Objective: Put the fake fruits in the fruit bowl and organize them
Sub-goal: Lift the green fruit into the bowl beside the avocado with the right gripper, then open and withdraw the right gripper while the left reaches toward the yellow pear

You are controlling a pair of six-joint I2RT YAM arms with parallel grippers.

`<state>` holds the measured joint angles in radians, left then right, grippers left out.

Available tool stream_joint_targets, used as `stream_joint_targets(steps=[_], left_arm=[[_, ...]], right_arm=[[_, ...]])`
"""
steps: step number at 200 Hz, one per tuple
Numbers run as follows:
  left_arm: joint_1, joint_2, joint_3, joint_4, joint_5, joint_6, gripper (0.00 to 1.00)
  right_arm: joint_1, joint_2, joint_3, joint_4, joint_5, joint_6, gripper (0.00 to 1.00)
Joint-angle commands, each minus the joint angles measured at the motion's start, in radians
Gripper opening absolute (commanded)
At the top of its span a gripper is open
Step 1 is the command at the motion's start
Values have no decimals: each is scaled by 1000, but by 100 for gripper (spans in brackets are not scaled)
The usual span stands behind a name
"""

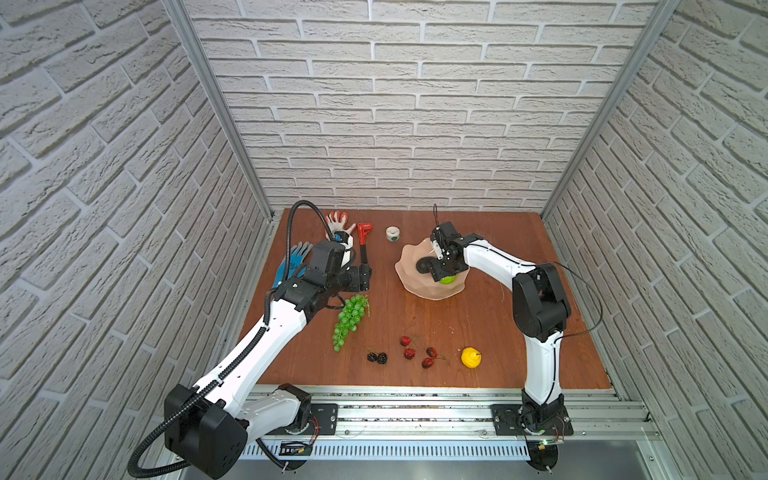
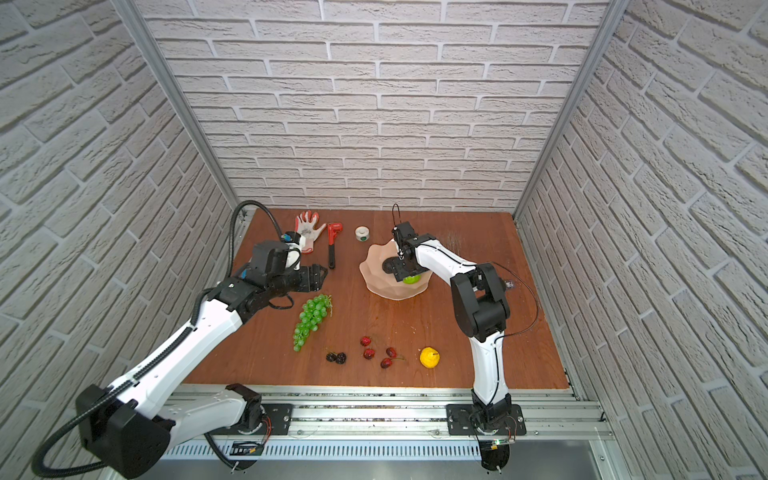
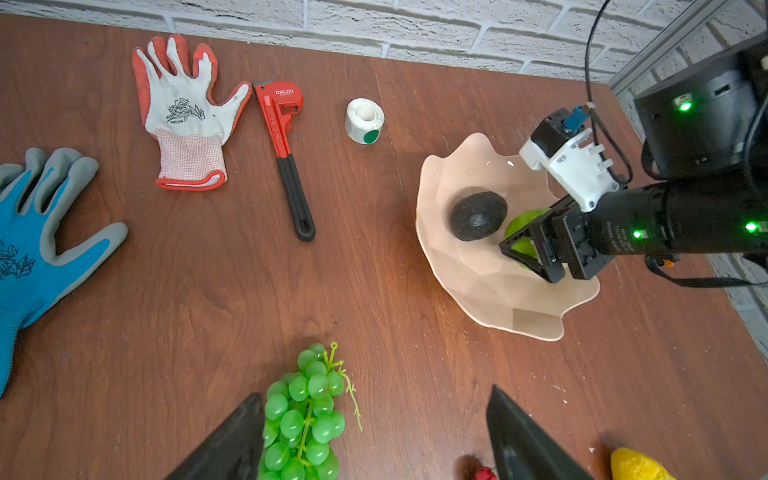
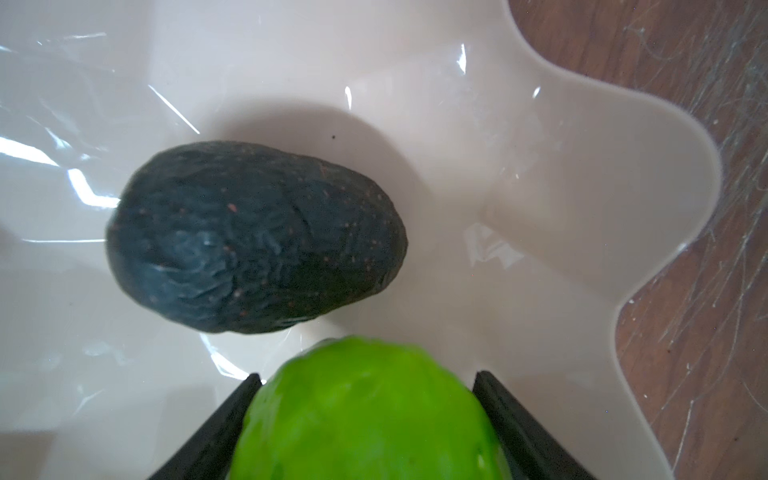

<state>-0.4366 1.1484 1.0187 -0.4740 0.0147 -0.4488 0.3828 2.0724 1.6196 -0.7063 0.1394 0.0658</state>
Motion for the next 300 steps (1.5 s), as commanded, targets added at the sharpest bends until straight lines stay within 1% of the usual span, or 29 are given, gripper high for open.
stream_joint_targets(steps=[1, 52, 96, 148, 165, 174, 199, 206, 211, 220, 271, 291, 300], left_arm=[[9, -11, 4, -2, -13, -2, 83], [9, -7, 9, -1, -6, 7, 83], [8, -10, 14, -8, -17, 8, 83], [9, -1, 21, -14, -16, 10, 83], [9, 2, 27, -24, -13, 10, 86], [9, 3, 29, -29, -5, 10, 87], [8, 10, 35, -45, 22, 10, 87], [8, 13, 35, -47, 30, 8, 88], [9, 16, 36, -48, 34, 7, 88], [9, 23, 40, -54, 47, 5, 88], [8, 60, 66, -90, 96, -14, 88], [5, 89, 103, -139, 125, -10, 87], [1, 100, 117, -153, 149, -6, 86]], right_arm=[[-4, 10, 33, 24, 15, -11, 56], [-10, 67, 87, 4, 22, -24, 58], [-12, 81, 93, 1, 32, -33, 60], [-12, 76, 79, 12, 30, -29, 73], [-11, 68, 79, 13, 29, -33, 79], [-12, 62, 79, 14, 29, -39, 82], [-10, 34, 78, 13, 23, -52, 87], [-10, 24, 79, 14, 22, -54, 90], [-10, 17, 79, 12, 19, -55, 97], [-10, 2, 80, 12, 15, -58, 100], [-7, -60, 81, 1, -1, -64, 100], [-2, -87, 81, -12, -16, -59, 99], [1, -139, 75, -13, -38, -54, 99]])
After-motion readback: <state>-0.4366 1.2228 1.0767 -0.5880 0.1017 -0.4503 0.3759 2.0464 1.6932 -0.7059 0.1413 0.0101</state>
